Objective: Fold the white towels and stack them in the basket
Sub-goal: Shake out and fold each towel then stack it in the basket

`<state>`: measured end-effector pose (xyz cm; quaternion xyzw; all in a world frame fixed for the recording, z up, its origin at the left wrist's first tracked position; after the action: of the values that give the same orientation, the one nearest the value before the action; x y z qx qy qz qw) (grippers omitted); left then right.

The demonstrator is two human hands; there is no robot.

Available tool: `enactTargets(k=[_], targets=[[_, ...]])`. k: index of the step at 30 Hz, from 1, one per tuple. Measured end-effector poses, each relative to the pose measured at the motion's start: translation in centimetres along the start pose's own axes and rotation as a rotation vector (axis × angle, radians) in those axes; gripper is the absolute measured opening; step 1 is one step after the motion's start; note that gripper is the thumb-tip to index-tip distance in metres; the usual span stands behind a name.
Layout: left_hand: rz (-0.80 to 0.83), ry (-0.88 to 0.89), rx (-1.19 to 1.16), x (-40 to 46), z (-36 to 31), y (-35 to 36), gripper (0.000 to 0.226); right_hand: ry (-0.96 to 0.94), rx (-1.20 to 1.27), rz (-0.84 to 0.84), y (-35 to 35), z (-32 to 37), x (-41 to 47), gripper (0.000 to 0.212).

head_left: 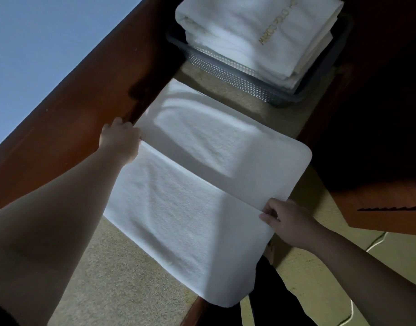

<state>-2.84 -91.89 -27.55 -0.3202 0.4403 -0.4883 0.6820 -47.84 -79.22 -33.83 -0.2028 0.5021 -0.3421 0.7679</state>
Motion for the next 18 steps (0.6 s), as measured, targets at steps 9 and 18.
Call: enactTargets(k=[9, 18], targets=[[0.094, -0.082, 0.024, 0.6, -0.9, -0.4, 0.028, -0.022, 0.094, 0.041, -0.3, -0.6, 0.1, 0.017], [0.035, 0.139, -0.187, 3.4, -8.5, -5.8, 0.058, 0.069, 0.148, -0.438, -8.7, -2.3, 2.4, 0.041]])
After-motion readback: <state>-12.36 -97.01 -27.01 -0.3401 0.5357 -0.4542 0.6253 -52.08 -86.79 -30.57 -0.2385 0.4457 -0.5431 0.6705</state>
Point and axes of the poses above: each hand's wrist, its own x-axis towards the middle knuckle, its own y-axis out of the palm, z = x × y, the point moved 6 cm from there along x, towards the middle knuckle, and after that the axes turned 2 degrees about -x, right-handed, at the moved point
